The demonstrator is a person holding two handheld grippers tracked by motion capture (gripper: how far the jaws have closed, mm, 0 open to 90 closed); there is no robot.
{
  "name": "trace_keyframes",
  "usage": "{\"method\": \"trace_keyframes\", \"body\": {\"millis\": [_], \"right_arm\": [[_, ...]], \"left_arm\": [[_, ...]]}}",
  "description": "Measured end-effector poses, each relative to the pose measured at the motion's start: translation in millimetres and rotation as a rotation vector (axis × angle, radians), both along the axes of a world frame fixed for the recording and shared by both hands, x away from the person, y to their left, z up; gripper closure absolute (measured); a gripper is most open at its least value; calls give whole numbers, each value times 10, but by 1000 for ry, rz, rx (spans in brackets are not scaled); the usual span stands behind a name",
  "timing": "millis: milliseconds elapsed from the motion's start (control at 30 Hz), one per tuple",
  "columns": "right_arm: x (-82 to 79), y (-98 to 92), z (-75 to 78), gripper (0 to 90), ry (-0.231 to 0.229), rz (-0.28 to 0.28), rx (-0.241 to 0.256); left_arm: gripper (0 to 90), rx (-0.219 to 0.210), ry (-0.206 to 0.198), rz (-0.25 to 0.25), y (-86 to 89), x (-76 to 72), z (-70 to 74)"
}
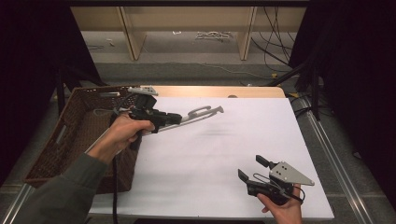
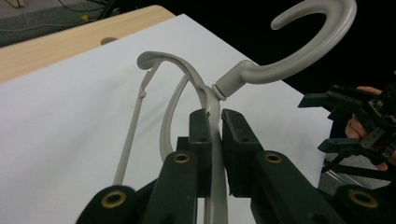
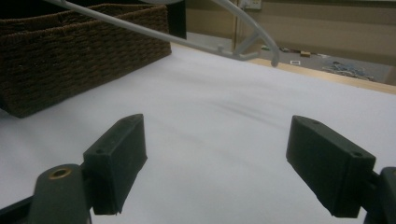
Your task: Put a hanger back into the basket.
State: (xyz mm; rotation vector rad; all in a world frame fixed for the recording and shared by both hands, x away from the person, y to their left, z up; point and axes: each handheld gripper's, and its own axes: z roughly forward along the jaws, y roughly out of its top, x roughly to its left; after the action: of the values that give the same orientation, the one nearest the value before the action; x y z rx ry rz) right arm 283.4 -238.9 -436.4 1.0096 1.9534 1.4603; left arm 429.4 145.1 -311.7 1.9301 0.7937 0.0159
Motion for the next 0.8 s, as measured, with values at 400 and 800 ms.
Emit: {"method": "trace_keyframes", "body": {"millis": [400, 800], "right_arm": [[-1, 2, -1, 211, -1, -1, 0], [-2, 4, -7, 211, 2, 0, -3]], "left_arm": [[825, -28, -79, 96, 604, -106, 333], [825, -51, -97, 236, 1402, -235, 363]]}}
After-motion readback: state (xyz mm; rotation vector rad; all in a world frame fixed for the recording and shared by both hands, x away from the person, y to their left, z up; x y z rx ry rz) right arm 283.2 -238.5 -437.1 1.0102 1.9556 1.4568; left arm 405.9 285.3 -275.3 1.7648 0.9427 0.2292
